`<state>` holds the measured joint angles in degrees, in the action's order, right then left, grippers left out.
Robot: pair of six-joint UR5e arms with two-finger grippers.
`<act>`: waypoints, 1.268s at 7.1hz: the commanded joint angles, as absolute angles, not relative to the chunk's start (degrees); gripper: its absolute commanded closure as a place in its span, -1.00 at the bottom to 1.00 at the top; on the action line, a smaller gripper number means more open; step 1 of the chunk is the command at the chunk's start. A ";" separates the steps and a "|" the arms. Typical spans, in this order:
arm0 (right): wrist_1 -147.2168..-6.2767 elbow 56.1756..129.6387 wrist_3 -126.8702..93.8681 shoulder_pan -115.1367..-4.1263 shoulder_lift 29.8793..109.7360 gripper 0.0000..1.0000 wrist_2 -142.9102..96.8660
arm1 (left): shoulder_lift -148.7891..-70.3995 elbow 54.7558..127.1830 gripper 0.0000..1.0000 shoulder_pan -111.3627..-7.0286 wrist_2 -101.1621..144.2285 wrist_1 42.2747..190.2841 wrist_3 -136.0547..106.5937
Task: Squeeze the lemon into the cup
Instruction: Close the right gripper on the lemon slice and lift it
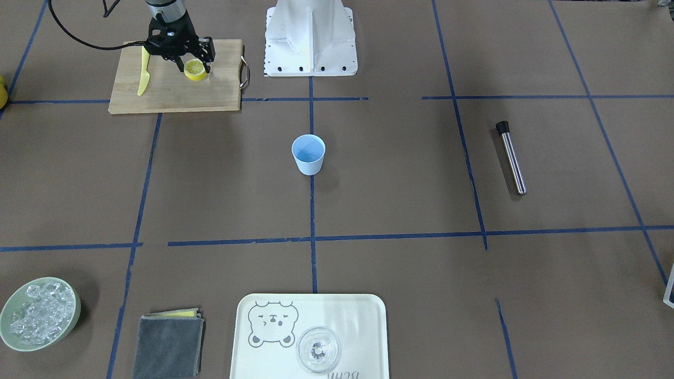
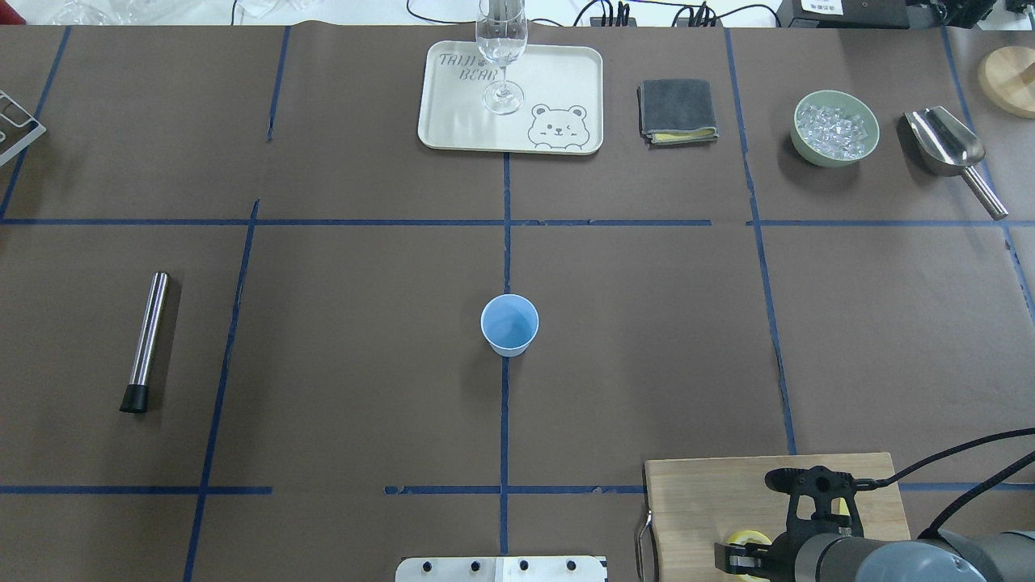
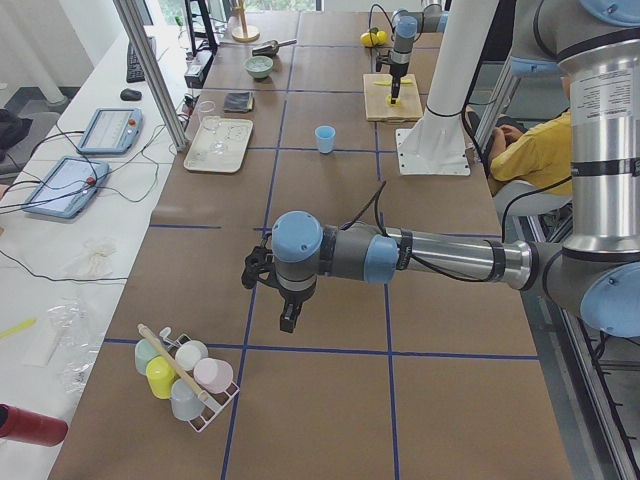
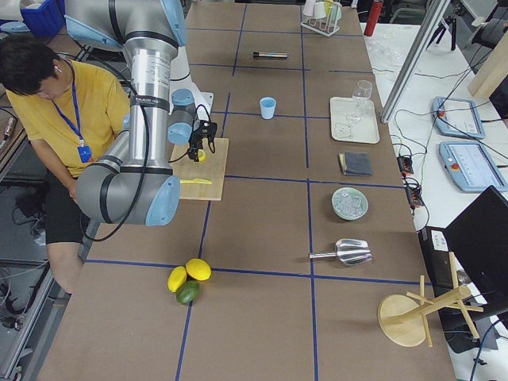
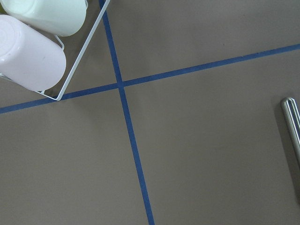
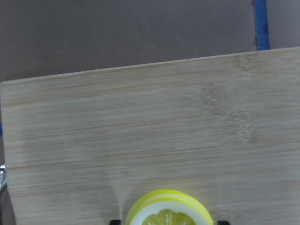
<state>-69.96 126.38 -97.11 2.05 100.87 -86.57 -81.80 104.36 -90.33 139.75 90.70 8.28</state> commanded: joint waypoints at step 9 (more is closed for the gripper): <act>-70.84 128.93 -97.73 1.41 101.87 -0.27 -86.57 | -79.80 106.00 -1.00 -90.53 140.89 90.79 8.35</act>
<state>-70.35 128.43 -97.40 1.46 101.79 -86.57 -79.86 105.98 -90.50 140.86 90.72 8.34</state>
